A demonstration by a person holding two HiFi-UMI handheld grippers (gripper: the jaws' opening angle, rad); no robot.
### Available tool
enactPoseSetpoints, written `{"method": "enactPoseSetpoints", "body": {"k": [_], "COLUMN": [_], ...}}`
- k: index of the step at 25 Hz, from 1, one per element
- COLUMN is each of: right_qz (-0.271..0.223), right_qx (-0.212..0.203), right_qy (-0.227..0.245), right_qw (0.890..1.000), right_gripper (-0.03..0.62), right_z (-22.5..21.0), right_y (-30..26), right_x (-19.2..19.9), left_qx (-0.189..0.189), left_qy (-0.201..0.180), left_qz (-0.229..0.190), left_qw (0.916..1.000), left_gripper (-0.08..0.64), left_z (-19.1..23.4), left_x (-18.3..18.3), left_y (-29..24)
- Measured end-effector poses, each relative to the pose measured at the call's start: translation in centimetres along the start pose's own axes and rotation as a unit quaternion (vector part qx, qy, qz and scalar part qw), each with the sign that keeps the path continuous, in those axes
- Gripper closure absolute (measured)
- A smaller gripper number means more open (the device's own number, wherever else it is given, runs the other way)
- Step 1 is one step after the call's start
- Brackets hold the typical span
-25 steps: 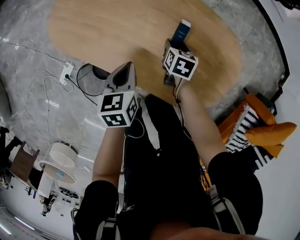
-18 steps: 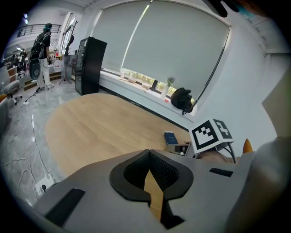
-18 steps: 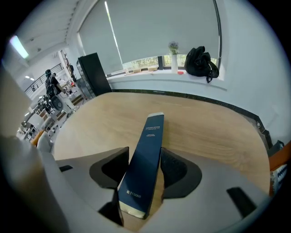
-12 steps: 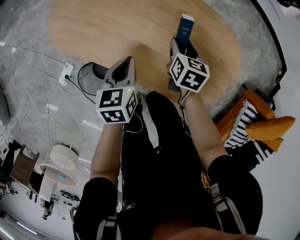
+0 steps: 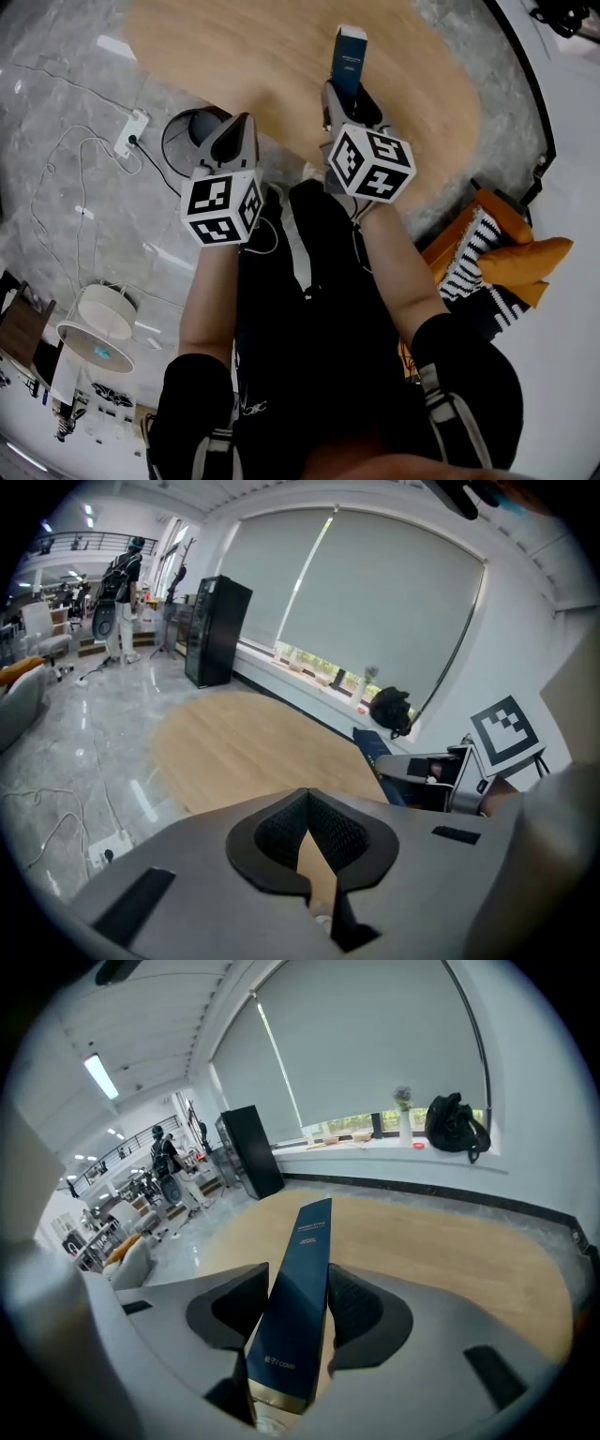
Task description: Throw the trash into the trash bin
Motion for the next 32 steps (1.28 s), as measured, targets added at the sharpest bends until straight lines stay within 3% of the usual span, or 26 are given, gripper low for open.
{"method": "enactPoseSetpoints", "body": {"k": [10,18,27,32], "right_qz": [0.052,0.133,0.255,0.323], "right_qx": [-0.118,-0.211,-0.236,-0.215], "right_qy": [0.016,0.041,0.101,0.116], "right_qw": [0.991,0.968,0.932,0.914], "right_gripper": [0.399,0.403,0.423,0.423], "right_z": [14.5,24.3,29.2,28.9], "right_y": [-1.5,-3.3,-5.2,-7.6], "right_x": [5.1,10.8,23.5,31.1], "left_qx": [-0.087,-0.139,-0.165,-0.175], "left_qy": [0.050,0.099,0.141,0.171], "left_qz": [-0.009,0.002,0.021,0.037], "left_qw": [0.9949,0.9853,0.9759,0.9690], "left_gripper": [0.548,0.548,0.548,0.548], "left_z": [11.3,18.3,24.8,27.3], "left_x": [1.6,5.1,10.8,14.6], "left_y": [7.5,12.1,15.0,16.0]}}
Point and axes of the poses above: the fingertips, and each gripper's own axes: y backward along the fingers, z to its left, x out of its underside, the point moved 8 cm from there along y, backward along the fingers, and after that the axes turned 15 degrees about -z, right-handed, at the moved point
